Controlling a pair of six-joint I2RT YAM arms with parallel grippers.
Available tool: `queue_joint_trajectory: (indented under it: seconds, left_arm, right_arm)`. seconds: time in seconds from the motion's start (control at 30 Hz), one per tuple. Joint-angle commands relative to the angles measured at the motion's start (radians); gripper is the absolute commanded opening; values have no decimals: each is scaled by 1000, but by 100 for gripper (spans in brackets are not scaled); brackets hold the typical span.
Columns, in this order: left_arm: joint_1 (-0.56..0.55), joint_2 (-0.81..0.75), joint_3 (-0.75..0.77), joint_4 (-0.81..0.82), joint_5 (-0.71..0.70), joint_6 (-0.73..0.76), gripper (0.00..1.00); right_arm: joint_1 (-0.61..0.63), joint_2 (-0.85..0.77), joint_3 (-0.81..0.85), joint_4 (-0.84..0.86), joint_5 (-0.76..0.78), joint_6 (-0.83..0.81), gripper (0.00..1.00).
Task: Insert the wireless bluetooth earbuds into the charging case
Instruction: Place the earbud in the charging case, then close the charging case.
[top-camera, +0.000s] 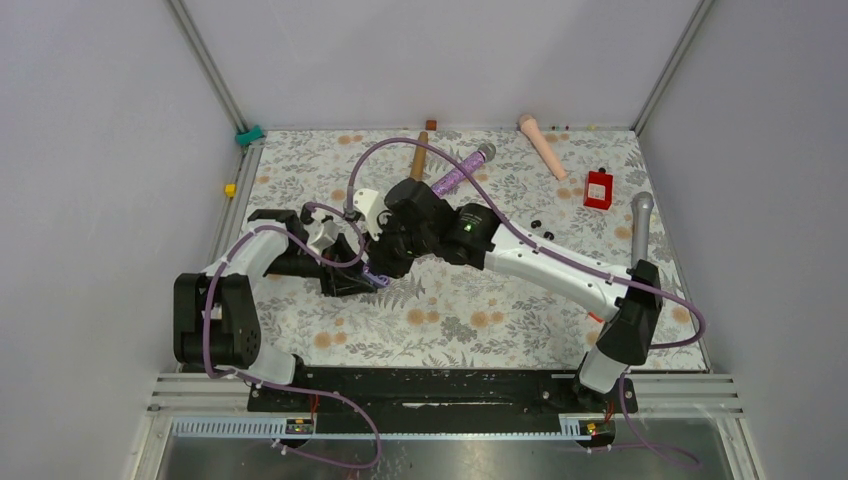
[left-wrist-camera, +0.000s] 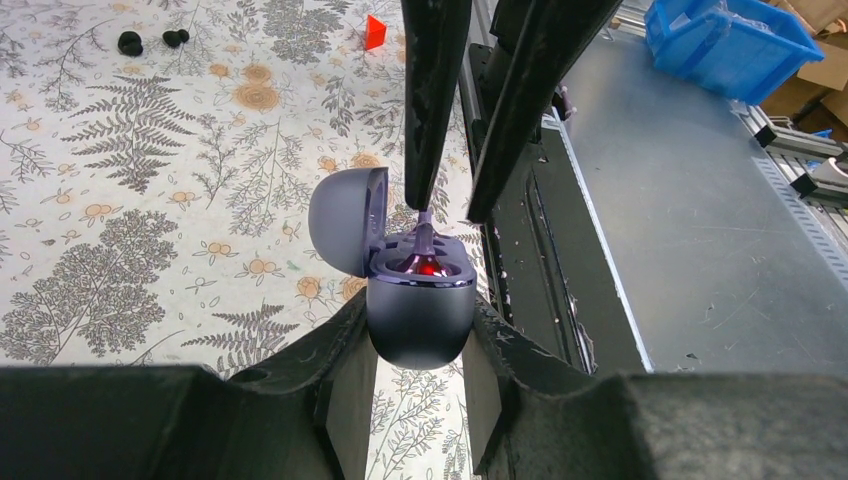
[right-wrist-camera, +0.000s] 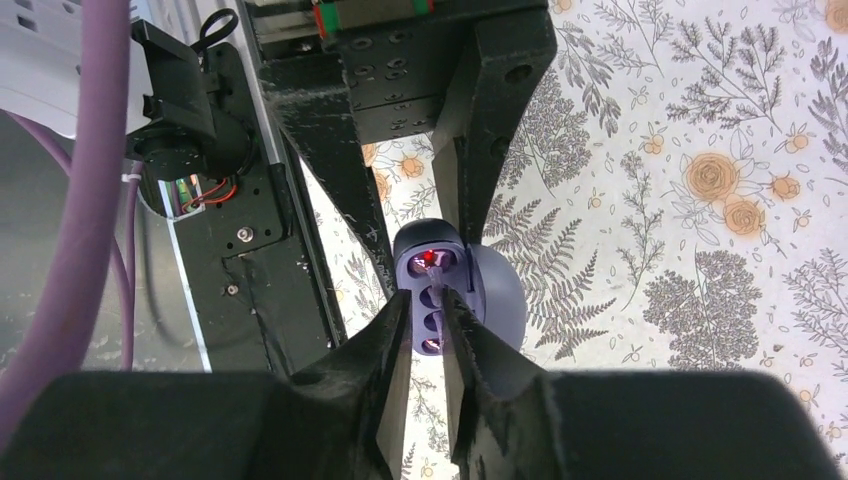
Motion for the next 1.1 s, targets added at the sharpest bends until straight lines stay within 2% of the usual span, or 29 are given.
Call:
queue_joint_trajectory:
  seconds: [0.0, 0.17, 0.47, 0.8, 1.07]
  left_arm:
    - [-9, -37, 12, -43, 87, 36, 0]
    - [-7, -42, 14, -43, 86, 33, 0]
    - [0, -54, 9, -42, 82, 36, 0]
    - [0, -65, 4, -42, 81, 36, 0]
    - [0, -59, 3, -42, 80, 37, 0]
  right_arm:
    - [20, -23, 59, -67, -2, -36, 27]
    - [20, -46, 53, -75, 20, -57, 30]
    - [-10, -145, 3, -83, 71, -132, 20]
    - [-78, -129, -139, 85, 116, -40, 20]
    - [-83, -67, -131, 102, 9, 18, 20]
